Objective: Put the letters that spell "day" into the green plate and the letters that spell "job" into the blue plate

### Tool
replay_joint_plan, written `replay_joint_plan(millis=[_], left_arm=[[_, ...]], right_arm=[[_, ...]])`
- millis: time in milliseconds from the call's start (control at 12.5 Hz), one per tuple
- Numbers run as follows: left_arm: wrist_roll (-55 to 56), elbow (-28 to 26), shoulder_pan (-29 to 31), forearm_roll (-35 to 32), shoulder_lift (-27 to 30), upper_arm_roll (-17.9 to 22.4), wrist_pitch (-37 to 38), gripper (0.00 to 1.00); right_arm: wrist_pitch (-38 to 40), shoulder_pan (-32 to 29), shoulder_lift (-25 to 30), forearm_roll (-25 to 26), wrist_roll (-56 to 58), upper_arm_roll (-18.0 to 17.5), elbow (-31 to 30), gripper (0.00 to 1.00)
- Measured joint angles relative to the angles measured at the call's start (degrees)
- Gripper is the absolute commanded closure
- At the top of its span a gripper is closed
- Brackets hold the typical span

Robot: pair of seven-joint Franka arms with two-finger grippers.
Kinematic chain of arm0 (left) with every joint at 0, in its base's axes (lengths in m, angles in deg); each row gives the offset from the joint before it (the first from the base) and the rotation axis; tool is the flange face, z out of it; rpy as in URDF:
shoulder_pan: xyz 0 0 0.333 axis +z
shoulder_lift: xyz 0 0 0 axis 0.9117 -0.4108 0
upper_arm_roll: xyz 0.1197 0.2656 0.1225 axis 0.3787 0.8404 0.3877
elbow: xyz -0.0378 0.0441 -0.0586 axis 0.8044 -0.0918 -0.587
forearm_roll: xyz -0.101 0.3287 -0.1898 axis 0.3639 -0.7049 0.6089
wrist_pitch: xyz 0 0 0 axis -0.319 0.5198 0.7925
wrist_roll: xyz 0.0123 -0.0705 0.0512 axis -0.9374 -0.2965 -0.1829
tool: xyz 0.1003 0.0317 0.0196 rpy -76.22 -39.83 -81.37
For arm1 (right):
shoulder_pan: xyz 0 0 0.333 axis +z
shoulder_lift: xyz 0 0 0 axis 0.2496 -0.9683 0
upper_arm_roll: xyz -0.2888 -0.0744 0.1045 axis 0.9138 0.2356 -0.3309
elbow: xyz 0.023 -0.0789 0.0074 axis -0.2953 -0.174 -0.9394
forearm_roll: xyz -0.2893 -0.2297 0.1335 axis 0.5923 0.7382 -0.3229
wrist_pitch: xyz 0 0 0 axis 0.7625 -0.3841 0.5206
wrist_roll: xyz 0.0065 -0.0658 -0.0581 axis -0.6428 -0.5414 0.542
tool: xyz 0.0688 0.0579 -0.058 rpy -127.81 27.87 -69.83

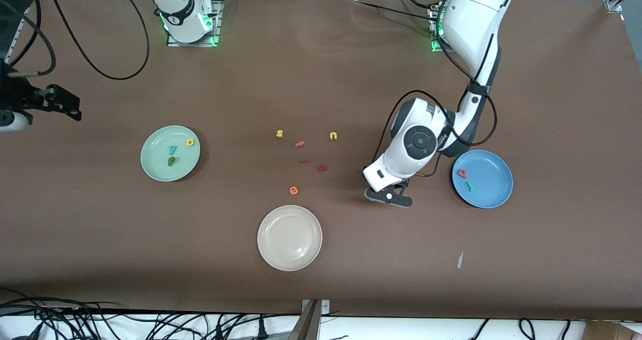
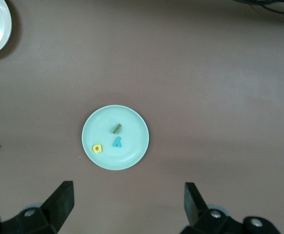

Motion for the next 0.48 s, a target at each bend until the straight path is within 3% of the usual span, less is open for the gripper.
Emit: replay_joint_plan(millis=[241, 481], left_arm=[[1.00, 2.53, -0.64, -0.13, -3.22, 0.61, 0.08, 0.60], [1.00, 5.46, -1.06, -0.13, -6.90, 2.35, -1.01, 0.59]], right_arm=[[-1.52, -3.35, 5.03, -4.65, 0.07, 0.00, -7.63, 0.00], [-2.48, -3.52, 5.80, -4.84, 0.08, -0.48, -8.82, 0.00]])
